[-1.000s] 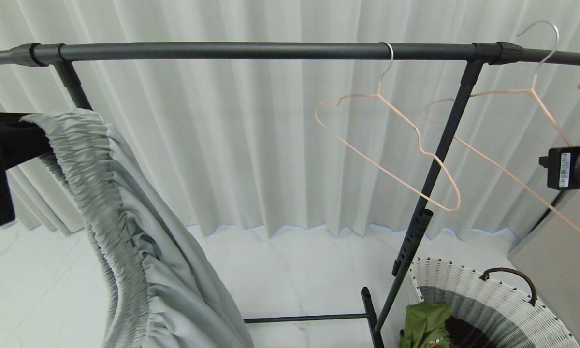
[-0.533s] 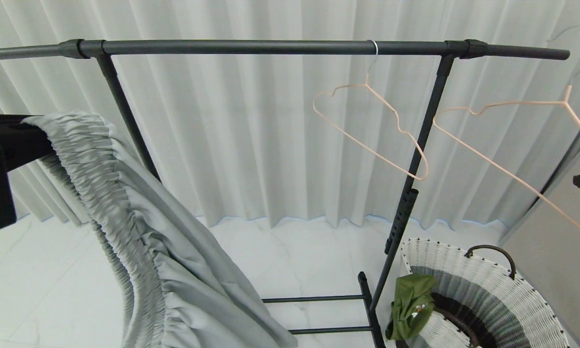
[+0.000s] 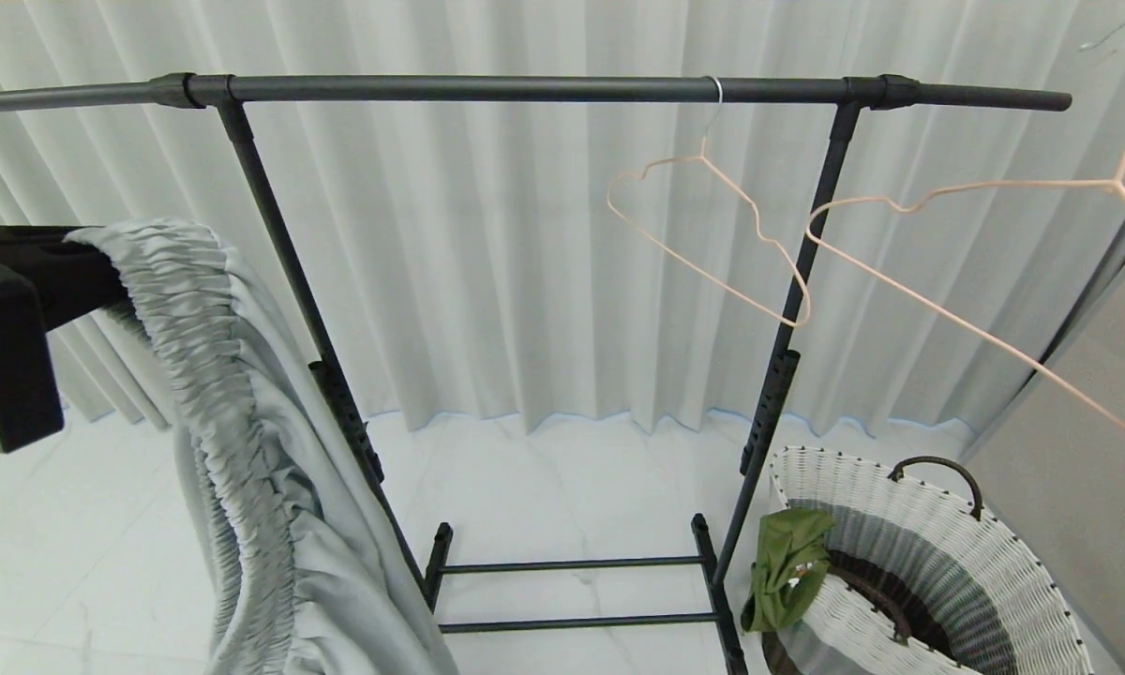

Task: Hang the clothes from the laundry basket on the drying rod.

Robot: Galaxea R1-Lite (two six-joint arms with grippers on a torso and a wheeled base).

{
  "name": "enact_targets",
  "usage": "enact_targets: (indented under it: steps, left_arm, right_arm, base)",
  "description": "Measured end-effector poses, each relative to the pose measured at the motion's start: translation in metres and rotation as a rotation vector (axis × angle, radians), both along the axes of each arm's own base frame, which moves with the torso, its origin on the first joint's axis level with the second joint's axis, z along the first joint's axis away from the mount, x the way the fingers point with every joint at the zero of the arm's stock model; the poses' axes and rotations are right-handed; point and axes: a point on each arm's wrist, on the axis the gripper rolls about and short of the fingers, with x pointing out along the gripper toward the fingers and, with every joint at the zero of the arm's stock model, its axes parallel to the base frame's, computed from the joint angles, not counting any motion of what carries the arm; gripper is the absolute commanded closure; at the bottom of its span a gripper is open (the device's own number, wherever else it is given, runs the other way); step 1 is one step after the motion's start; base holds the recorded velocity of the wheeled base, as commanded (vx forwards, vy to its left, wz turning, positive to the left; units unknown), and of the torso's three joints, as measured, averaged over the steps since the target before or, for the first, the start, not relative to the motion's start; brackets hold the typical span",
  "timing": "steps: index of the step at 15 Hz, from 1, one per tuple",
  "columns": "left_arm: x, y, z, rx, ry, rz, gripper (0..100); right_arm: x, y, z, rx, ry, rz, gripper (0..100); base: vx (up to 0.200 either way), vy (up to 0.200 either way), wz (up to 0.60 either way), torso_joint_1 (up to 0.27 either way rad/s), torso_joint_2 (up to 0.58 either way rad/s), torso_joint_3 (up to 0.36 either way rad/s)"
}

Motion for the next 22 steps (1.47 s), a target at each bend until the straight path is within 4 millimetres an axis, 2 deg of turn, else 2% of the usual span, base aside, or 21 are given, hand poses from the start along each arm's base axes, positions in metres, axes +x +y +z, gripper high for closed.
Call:
enact_targets:
  steps: [9,13,16,19,22]
  left_arm:
    - [0.004,-0.002,-0.003,0.026,0.008,0.012,100]
    - [0.006,-0.002,-0.009,0.041,0.023,0.020,100]
    - [0.010,-0.005,-0.015,0.128,0.025,0.010,100]
    - [0.027,-0.011,-0.014,0.162,0.041,0.076,100]
    - [0.057,-0.026,-0.006,0.130,0.059,0.187,100]
  right_arm:
    - [-0.012,0.016,0.008,0.030,-0.066,0.148,100]
    - [-0.014,0.032,0.002,0.026,-0.037,0.254,100]
    - [-0.017,0.048,-0.004,0.031,-0.003,0.355,100]
    - [-0.021,0.067,-0.009,0.038,0.032,0.457,100]
    - [-0.027,0.084,-0.012,0.047,0.061,0.554,100]
  base:
    - [0.000,0.200,0.00,0.003,0.00,0.002]
    - [0.000,0.000,0.00,0.000,0.00,0.000]
    - [0.000,0.000,0.00,0.000,0.00,0.000]
    - [0.000,0.000,0.00,0.000,0.00,0.000]
    - [0.000,0.000,0.00,0.000,0.00,0.000]
